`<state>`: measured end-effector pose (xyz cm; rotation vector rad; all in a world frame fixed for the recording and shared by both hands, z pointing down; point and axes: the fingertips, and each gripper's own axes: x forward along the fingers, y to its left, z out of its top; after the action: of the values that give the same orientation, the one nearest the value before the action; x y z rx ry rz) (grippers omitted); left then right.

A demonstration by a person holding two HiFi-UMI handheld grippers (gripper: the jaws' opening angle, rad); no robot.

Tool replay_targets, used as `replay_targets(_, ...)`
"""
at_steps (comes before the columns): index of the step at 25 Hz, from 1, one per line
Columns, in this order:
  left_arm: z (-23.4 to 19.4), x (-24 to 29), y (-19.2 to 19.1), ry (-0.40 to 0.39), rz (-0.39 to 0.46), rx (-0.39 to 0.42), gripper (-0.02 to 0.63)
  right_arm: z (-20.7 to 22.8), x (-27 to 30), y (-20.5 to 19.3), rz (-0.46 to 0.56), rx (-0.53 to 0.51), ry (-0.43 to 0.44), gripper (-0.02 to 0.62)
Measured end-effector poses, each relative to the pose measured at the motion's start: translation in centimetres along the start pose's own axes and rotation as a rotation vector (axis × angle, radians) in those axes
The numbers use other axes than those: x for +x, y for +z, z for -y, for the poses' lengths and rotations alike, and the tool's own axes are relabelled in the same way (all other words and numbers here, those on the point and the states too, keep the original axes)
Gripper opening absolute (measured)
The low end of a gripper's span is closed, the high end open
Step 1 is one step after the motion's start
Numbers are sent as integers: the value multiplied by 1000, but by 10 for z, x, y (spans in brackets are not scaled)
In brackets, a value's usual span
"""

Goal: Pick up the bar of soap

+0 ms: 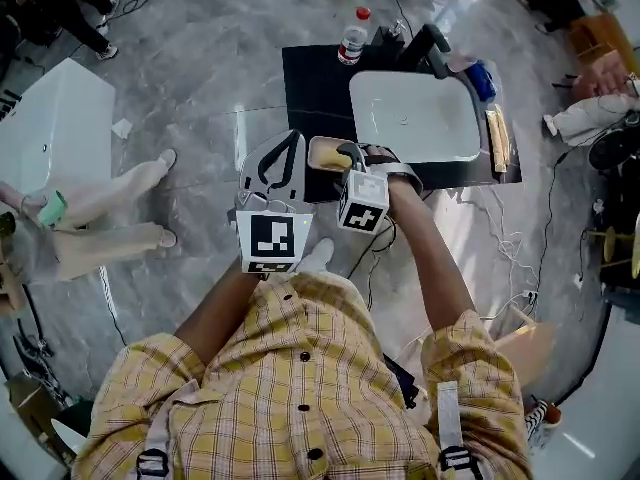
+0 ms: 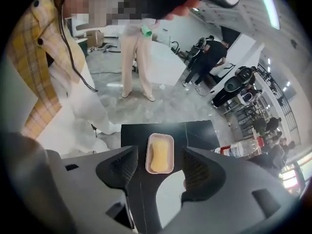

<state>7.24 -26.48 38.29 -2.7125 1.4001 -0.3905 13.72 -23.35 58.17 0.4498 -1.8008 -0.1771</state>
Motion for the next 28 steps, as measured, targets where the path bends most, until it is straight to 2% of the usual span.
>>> replay_targets(3,-7,4,-8,-9,-11,-8,9,3,28,-7,-43,-34,64,268)
replay_targets(9,-21,9,-21,-8,-20,-20,9,19,80,-23,-94,7,196,268)
replay_targets(15,-44,9,-37,24,-58,-29,8,21,102,-25,-122,13,303,267)
replay_targets(28,-52,19,-43,34,-74,-27,9,10,132,-39,-196,-33,354,267)
